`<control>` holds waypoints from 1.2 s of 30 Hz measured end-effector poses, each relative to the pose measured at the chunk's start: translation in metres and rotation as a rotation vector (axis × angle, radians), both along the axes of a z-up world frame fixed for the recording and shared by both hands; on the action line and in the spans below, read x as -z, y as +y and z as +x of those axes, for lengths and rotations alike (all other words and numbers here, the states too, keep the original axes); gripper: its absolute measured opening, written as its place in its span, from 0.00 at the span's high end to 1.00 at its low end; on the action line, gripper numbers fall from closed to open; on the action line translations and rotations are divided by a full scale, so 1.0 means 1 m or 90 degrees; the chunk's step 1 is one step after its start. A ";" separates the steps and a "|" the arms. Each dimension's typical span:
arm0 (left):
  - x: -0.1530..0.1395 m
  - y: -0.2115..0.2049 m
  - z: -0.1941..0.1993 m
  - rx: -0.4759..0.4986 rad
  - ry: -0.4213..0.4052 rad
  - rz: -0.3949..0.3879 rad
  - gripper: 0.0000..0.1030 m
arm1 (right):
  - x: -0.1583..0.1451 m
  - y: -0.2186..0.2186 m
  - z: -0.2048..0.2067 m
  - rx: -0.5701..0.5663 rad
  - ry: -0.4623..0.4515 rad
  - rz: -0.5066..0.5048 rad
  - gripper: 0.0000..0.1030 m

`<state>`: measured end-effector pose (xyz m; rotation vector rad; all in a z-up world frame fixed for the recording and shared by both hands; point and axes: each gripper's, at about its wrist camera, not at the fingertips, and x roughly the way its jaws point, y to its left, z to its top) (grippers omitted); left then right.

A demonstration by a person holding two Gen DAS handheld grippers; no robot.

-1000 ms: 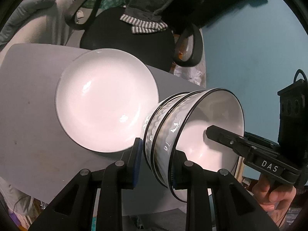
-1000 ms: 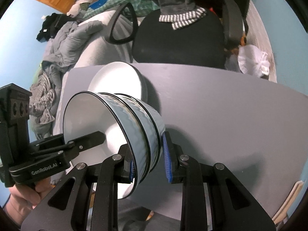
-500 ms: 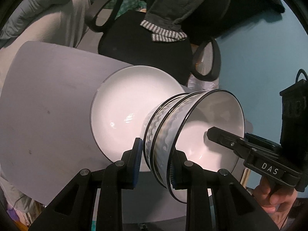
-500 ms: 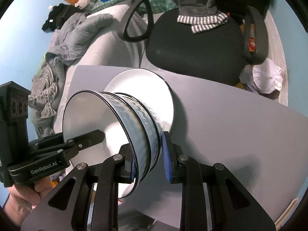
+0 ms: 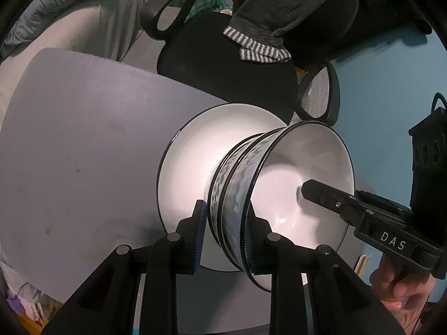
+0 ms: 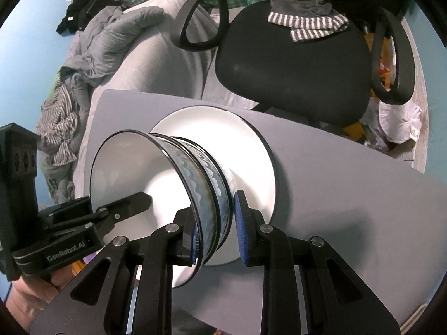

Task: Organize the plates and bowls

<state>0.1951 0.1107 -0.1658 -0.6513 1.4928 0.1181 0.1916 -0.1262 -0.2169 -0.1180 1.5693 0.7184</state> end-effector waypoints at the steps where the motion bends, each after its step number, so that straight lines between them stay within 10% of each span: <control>1: -0.001 0.000 0.000 0.004 -0.002 0.004 0.77 | 0.000 0.002 0.000 -0.004 -0.002 -0.003 0.78; 11: -0.003 -0.002 -0.002 0.017 -0.017 0.012 0.73 | 0.002 0.005 0.000 -0.013 -0.002 -0.003 0.76; 15: -0.006 -0.004 -0.008 0.009 -0.019 0.020 0.51 | 0.000 0.003 -0.001 -0.002 -0.004 0.003 0.74; 21: -0.013 -0.003 -0.016 0.004 -0.024 0.051 0.37 | -0.015 0.008 -0.013 -0.012 -0.049 0.008 0.29; 36: -0.071 0.000 -0.047 -0.038 -0.071 0.118 0.22 | -0.060 -0.003 -0.032 0.023 -0.130 0.036 0.29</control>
